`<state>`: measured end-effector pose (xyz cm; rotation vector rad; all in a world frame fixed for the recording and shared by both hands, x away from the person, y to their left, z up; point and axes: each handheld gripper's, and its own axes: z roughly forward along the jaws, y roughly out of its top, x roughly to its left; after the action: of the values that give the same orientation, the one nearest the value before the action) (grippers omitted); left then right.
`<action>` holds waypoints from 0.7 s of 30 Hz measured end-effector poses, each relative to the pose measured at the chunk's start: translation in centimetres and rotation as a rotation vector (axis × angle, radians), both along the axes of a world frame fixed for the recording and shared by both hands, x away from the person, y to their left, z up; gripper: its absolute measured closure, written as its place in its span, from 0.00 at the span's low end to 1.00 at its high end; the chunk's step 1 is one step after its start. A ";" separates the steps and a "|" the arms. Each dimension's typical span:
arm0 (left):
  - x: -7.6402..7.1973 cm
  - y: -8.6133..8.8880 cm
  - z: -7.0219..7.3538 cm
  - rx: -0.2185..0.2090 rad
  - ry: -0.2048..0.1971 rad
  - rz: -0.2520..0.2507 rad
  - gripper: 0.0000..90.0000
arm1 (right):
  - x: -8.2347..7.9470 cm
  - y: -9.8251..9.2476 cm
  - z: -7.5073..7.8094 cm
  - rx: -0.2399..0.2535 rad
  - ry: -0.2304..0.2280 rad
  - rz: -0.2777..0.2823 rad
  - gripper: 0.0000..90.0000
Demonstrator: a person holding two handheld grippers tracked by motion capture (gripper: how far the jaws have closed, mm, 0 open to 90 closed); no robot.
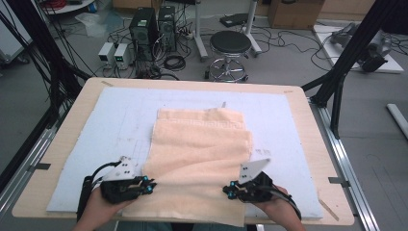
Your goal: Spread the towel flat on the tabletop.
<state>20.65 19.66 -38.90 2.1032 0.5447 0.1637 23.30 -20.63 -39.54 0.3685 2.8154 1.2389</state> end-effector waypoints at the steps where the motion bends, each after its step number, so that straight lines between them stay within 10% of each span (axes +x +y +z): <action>1: -1.0 0.0 0.6 -0.005 -0.006 -0.012 0.94 | -1.0 -0.3 0.8 0.008 -0.005 0.007 0.97; 8: -4.4 -0.3 3.5 -0.057 -0.067 -0.064 0.76 | -5.2 -1.6 4.3 0.074 -0.036 0.027 0.83; 21: 7.3 -1.4 -3.4 0.083 -0.070 0.075 0.61 | 5.6 0.2 -2.1 -0.074 -0.044 -0.150 0.60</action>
<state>27.93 18.29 -42.30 2.1496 0.5835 0.3059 28.93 -20.46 -41.60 0.5314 2.7299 1.0969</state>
